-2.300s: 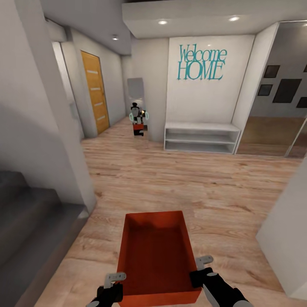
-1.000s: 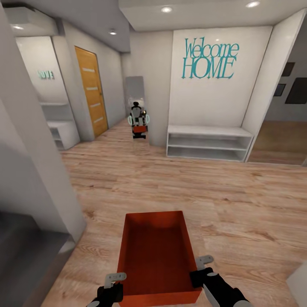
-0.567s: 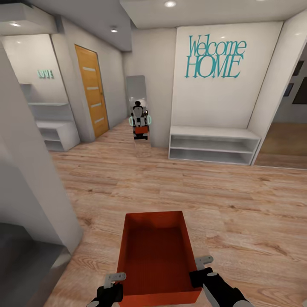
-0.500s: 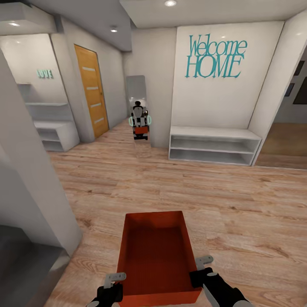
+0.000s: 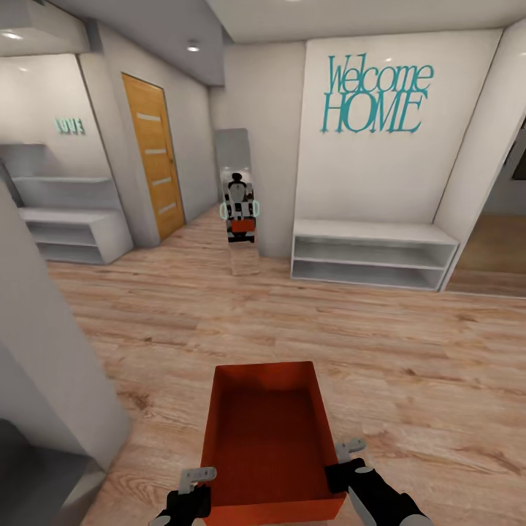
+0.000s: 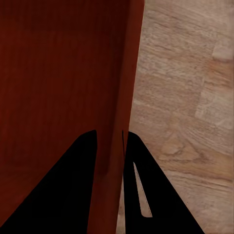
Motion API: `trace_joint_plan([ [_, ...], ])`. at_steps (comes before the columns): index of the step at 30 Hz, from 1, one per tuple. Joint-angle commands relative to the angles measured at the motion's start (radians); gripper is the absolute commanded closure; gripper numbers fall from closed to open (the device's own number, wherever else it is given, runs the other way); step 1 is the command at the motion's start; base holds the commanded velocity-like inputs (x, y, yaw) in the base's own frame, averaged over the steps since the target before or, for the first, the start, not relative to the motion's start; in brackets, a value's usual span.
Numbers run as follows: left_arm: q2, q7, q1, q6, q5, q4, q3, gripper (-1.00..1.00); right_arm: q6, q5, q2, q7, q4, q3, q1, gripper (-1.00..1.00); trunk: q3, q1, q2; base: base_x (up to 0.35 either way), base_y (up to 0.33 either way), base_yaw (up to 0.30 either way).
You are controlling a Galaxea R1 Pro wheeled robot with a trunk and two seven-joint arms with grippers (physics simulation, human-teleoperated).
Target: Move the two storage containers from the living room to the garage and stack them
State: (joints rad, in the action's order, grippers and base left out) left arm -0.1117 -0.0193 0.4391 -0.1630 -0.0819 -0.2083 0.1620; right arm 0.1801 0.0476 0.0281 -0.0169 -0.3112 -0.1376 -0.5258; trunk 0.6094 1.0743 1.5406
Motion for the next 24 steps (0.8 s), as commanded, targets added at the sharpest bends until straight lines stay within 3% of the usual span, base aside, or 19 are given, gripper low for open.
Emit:
trace_joint_plan([
  [1,0.017,0.001,0.001,-0.004,-0.013,0.004,-0.004,1.0,-0.064,-0.008,-0.014,0.046,-0.003,-0.041,0.0,1.0,0.001,0.001,0.0,0.343,0.0,0.073],
  [24,0.017,0.001,0.001,-0.004,-0.012,0.004,-0.004,1.0,-0.064,-0.008,-0.014,0.046,-0.004,-0.04,0.0,1.0,0.003,0.001,0.0,0.343,0.0,0.034],
])
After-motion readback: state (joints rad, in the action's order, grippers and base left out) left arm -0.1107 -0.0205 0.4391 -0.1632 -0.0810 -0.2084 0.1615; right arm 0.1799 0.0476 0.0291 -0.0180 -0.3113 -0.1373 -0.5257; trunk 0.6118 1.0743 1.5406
